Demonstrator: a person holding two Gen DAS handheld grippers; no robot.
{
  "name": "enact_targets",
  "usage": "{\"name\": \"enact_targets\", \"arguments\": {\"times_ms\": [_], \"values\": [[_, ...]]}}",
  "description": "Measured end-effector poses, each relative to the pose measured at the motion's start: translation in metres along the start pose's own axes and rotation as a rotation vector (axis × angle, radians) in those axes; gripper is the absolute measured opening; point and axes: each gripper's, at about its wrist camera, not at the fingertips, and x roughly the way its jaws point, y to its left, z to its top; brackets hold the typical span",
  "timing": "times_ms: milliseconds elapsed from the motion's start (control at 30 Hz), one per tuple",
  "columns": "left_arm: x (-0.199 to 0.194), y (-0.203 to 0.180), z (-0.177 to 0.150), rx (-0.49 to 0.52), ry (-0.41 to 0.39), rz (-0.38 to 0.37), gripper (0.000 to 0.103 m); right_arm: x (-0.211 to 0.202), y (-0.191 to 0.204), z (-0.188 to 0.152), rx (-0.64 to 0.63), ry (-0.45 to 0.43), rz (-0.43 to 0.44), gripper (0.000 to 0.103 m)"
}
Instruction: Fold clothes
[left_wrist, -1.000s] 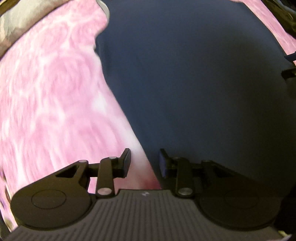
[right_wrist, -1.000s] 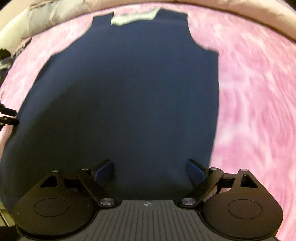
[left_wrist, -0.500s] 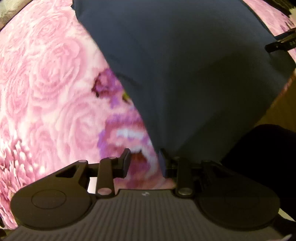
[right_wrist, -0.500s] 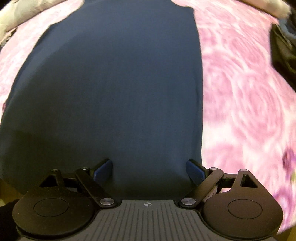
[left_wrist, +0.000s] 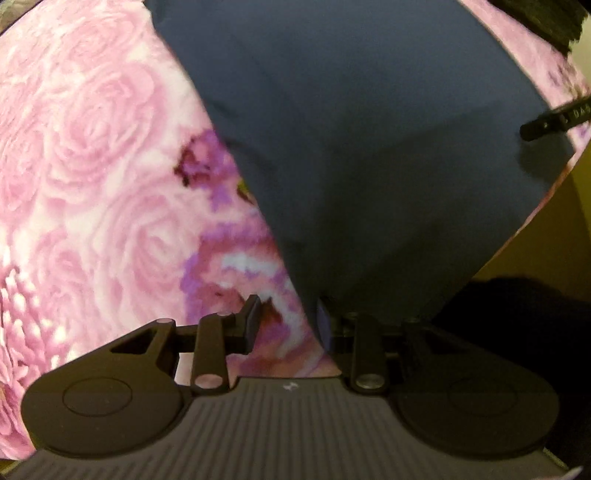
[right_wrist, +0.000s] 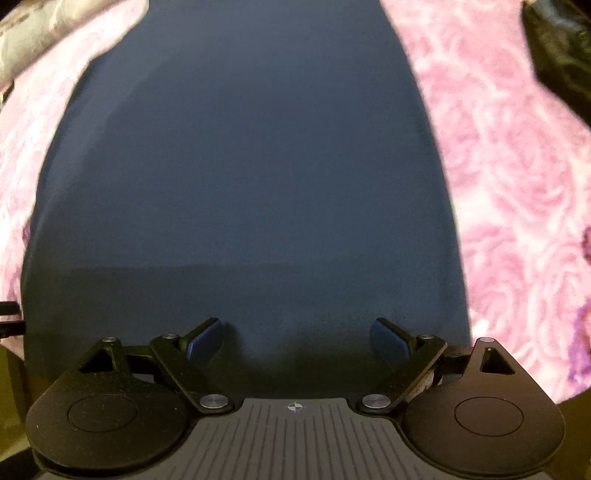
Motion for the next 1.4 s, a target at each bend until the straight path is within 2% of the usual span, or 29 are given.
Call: {"name": "enact_targets", "arguments": {"times_ms": [33, 100, 200, 300, 433, 500, 700, 767, 867, 933, 1067, 1133, 1167, 1267, 1400], "values": [[-0.001, -0.001, 0.0, 0.001, 0.001, 0.004, 0.028, 0.005, -0.002, 0.001, -0.008, 0.033, -0.008, 0.09], [-0.008, 0.001, 0.001, -0.06, 0.002, 0.001, 0.028, 0.006, -0.005, 0.004, -0.033, 0.056, -0.014, 0.09], [-0.02, 0.004, 0.005, -0.077, -0.008, 0.009, 0.028, -0.004, -0.006, 0.01, -0.065, 0.04, -0.009, 0.09], [-0.035, 0.009, 0.021, -0.071, -0.04, 0.034, 0.028, -0.02, -0.009, 0.024, -0.067, -0.004, 0.004, 0.09], [-0.055, 0.023, 0.061, -0.057, -0.105, 0.069, 0.028, -0.044, -0.016, 0.057, -0.08, -0.097, 0.037, 0.09], [-0.064, 0.033, 0.088, -0.041, -0.135, 0.094, 0.028, -0.056, -0.02, 0.08, -0.124, -0.15, 0.056, 0.09], [-0.086, 0.062, 0.174, 0.036, -0.197, 0.201, 0.029, -0.079, -0.03, 0.151, -0.382, -0.261, 0.062, 0.09], [-0.091, 0.071, 0.205, 0.051, -0.22, 0.239, 0.029, -0.085, -0.029, 0.198, -0.45, -0.293, 0.066, 0.09], [-0.091, 0.087, 0.246, 0.085, -0.254, 0.278, 0.029, -0.082, -0.042, 0.251, -0.542, -0.334, 0.074, 0.09], [-0.084, 0.092, 0.266, 0.101, -0.271, 0.296, 0.029, -0.077, -0.036, 0.291, -0.601, -0.35, 0.071, 0.09], [-0.055, 0.117, 0.328, 0.127, -0.295, 0.309, 0.029, -0.058, -0.028, 0.345, -0.647, -0.366, 0.045, 0.09], [-0.038, 0.129, 0.361, 0.141, -0.308, 0.31, 0.029, -0.05, -0.025, 0.373, -0.653, -0.364, 0.044, 0.075], [-0.032, 0.135, 0.372, 0.151, -0.31, 0.309, 0.029, -0.046, -0.024, 0.387, -0.651, -0.344, 0.042, 0.062], [-0.011, 0.156, 0.402, 0.18, -0.307, 0.299, 0.029, -0.03, -0.019, 0.423, -0.644, -0.322, 0.013, 0.062], [0.021, 0.179, 0.429, 0.191, -0.3, 0.271, 0.029, -0.009, -0.013, 0.455, -0.689, -0.312, 0.031, 0.062]]}}
